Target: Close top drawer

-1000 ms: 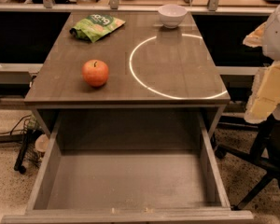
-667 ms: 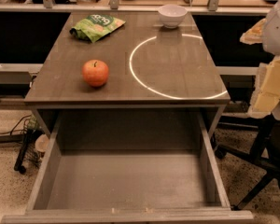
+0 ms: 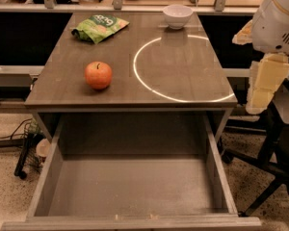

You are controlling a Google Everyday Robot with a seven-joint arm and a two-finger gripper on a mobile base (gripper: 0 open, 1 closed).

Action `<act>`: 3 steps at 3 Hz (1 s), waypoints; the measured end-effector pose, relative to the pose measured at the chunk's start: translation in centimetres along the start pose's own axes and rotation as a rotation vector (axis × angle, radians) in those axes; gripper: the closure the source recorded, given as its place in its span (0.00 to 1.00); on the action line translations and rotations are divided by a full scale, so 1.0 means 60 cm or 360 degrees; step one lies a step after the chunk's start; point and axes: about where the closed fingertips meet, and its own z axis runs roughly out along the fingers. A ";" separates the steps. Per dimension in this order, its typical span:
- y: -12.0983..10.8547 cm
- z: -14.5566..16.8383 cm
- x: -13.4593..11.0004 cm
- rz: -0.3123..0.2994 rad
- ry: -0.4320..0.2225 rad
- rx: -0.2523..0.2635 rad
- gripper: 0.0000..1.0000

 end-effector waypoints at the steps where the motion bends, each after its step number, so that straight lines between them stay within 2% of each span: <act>1: -0.001 0.000 0.000 -0.0001 -0.0002 0.0004 0.00; 3: -0.019 0.005 -0.008 0.0047 0.0015 -0.0090 0.00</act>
Offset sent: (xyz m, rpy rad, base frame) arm 0.0007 -0.0001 -0.0010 -0.0140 0.1180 -0.0119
